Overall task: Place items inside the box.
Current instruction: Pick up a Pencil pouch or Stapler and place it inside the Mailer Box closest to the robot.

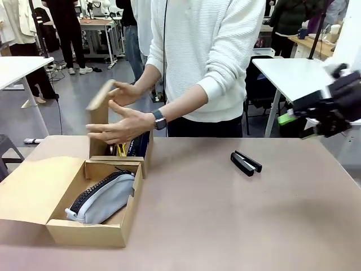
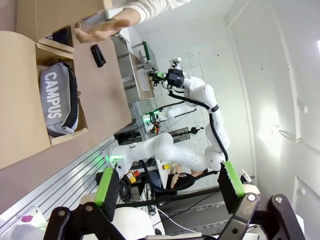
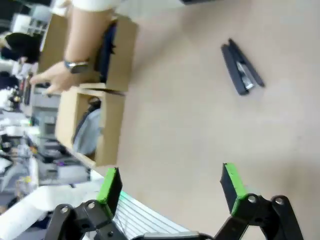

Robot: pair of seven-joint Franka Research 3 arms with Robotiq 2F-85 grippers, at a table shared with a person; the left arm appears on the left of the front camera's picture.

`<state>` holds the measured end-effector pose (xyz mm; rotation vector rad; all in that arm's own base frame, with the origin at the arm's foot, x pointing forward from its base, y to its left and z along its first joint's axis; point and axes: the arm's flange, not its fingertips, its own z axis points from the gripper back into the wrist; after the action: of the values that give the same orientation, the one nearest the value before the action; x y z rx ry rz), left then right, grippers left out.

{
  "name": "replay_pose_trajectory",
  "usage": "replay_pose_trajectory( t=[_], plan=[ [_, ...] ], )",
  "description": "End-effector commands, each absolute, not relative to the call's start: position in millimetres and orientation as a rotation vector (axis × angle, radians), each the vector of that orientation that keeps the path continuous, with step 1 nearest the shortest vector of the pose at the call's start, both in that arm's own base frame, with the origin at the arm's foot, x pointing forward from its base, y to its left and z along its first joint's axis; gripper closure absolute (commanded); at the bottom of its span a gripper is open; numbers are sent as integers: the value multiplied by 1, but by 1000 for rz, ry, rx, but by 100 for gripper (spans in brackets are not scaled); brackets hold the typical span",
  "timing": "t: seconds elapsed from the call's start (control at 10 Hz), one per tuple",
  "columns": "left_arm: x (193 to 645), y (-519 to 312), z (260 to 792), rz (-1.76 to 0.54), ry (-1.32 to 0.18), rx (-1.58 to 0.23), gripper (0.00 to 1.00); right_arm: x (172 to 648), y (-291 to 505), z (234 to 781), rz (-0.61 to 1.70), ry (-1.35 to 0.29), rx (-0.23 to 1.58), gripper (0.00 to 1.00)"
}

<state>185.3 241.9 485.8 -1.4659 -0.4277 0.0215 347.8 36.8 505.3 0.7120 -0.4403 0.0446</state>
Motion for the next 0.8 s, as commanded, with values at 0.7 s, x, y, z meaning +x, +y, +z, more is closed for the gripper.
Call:
replay_pose_trajectory(
  t=[0.7],
  plan=[
    [185,242,488,9,-446,-1479,0,418,106,451,217,-327,402,0]
  ],
)
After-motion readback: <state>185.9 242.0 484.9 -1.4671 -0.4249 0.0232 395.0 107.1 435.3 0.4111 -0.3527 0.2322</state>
